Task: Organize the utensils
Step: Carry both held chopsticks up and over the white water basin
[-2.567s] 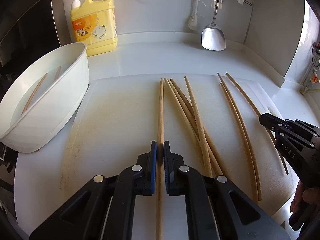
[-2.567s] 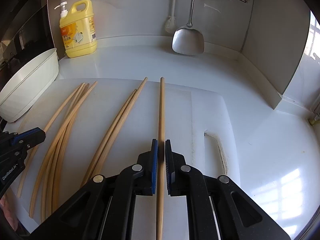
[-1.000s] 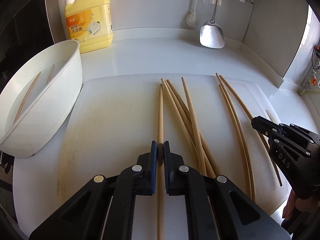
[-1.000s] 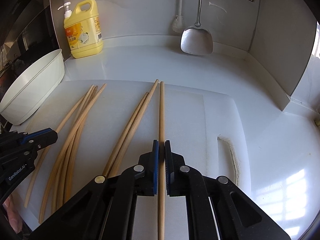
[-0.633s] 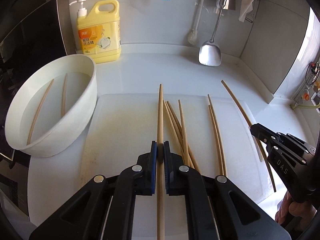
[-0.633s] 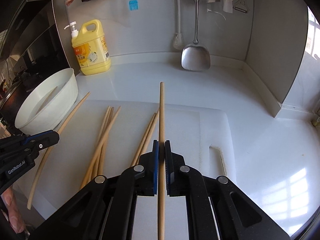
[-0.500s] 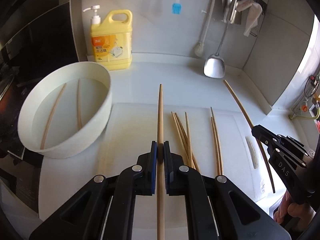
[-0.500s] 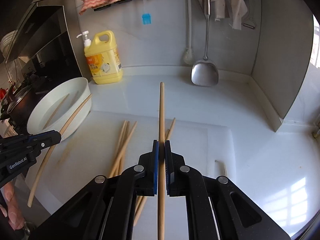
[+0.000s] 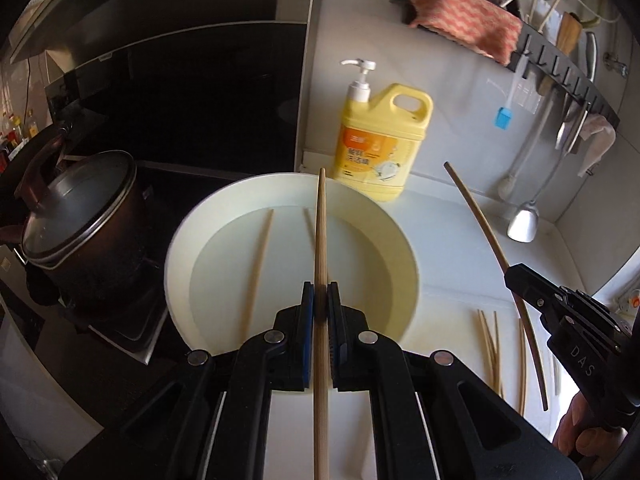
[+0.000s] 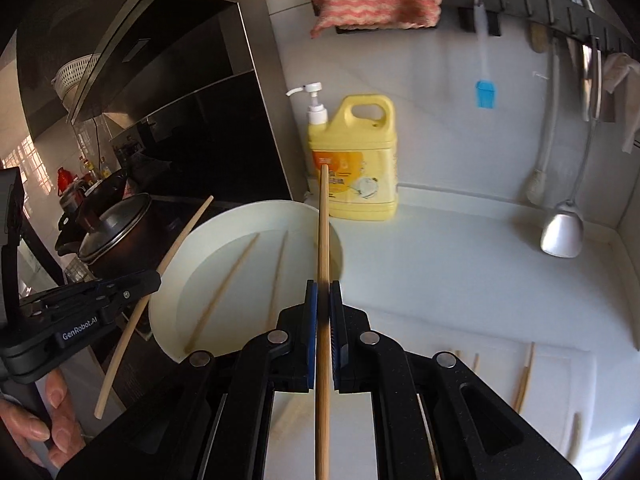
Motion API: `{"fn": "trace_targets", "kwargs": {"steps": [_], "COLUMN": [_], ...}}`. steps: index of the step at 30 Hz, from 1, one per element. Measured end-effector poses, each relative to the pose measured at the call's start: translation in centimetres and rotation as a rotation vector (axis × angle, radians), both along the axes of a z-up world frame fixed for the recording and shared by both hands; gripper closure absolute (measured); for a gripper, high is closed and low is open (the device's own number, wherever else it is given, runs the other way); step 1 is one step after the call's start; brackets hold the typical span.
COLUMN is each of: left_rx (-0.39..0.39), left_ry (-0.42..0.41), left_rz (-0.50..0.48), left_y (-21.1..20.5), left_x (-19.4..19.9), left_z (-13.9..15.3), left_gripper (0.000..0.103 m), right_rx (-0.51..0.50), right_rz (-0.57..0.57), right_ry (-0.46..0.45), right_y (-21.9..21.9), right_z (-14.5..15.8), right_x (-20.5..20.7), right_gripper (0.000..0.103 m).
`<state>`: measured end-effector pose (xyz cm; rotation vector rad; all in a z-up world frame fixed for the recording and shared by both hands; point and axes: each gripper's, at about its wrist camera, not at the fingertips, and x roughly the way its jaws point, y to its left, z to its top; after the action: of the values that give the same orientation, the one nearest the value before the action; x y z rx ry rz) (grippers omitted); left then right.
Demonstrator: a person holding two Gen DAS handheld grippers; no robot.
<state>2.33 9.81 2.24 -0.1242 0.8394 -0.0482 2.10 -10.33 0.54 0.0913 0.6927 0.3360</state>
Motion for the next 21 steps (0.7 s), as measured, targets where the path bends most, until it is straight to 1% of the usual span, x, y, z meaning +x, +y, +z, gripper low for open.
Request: {"fn": "trace_targets", "kwargs": {"steps": [3,5,9,15,19,21], "left_rx": [-0.012,-0.027,-0.022,-0.048,-0.057,-0.056], "left_ry": [0.019,0.057,0.1,0.193,0.231,0.25], "left_rz": [-0.021,-0.042,-0.085,-0.098,-0.089,-0.09], "left_y": [3.1,4.6,6.4,7.3,7.8,7.9], "left_x": [2.6,4.5,7.3,10.2,11.0,11.3], "left_z": [-1.2,-2.3,-4.2,-7.4,-8.9,-9.4], "left_gripper": [0.096,0.096,0.096,0.096,0.095,0.095], "right_rx": [0.018,0.031,0.031,0.023,0.035,0.023], "right_rz": [-0.005,-0.014,-0.028,-0.012,-0.011,-0.008], "right_ry": [0.038,0.066,0.114,0.249,0.309,0.329], "right_y": [3.9,6.0,9.2,11.9,12.2,12.4], "right_z": [-0.8,-1.6,-3.6,-7.2,-8.7,-9.2], "right_x": [2.9,4.4,7.1,10.5,11.9,12.4], "right_gripper": [0.097,0.097,0.097,0.097,0.097,0.097]}}
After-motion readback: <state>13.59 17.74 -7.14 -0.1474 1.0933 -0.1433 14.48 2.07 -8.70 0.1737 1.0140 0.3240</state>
